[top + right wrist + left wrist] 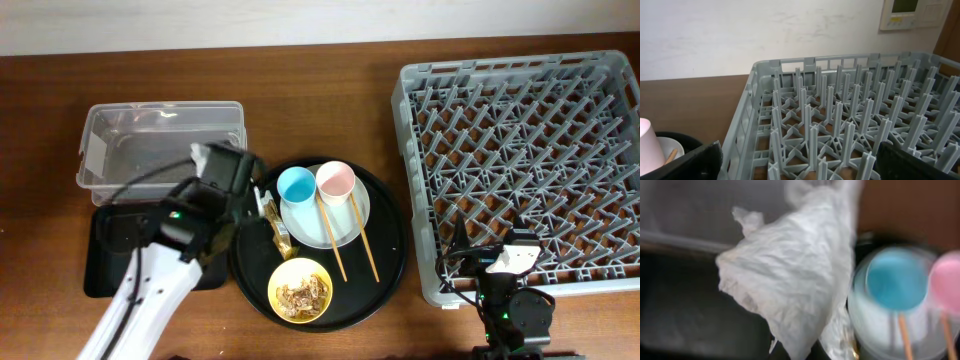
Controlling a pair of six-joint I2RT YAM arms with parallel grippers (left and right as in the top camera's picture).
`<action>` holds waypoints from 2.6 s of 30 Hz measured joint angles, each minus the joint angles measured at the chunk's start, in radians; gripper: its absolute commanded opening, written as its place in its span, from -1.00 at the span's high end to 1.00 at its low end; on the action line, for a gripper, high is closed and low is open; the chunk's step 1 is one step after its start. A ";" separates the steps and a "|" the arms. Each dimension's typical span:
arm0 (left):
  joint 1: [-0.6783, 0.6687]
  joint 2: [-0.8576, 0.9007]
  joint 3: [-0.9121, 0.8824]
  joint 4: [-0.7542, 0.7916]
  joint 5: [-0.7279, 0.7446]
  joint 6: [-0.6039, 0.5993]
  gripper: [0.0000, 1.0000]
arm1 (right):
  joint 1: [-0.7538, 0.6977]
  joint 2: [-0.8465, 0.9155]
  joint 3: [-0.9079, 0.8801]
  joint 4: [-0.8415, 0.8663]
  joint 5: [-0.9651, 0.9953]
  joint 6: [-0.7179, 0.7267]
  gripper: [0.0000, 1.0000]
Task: Sort waste into correct bins and load items into the dishwasher rack
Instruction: 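Carry the tissue with the left gripper and drop it into the clear bin, then grasp the gold snack wrapper on the round tray with the left gripper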
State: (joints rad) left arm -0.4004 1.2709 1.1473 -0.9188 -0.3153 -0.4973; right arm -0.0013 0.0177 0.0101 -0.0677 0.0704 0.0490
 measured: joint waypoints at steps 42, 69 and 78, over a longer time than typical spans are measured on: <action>-0.023 0.038 0.019 -0.084 0.276 0.032 0.14 | 0.000 0.000 0.000 0.000 0.000 0.000 -0.97; -0.097 0.061 -0.500 0.551 0.297 -0.240 -0.13 | 0.000 0.000 0.000 0.000 0.000 0.001 -0.98; -0.097 0.219 -0.502 0.644 0.298 -0.255 0.28 | 0.000 0.000 0.000 0.000 0.000 0.001 -0.97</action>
State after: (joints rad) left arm -0.4973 1.4895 0.6449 -0.2752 -0.0177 -0.7521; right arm -0.0013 0.0177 0.0101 -0.0677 0.0704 0.0498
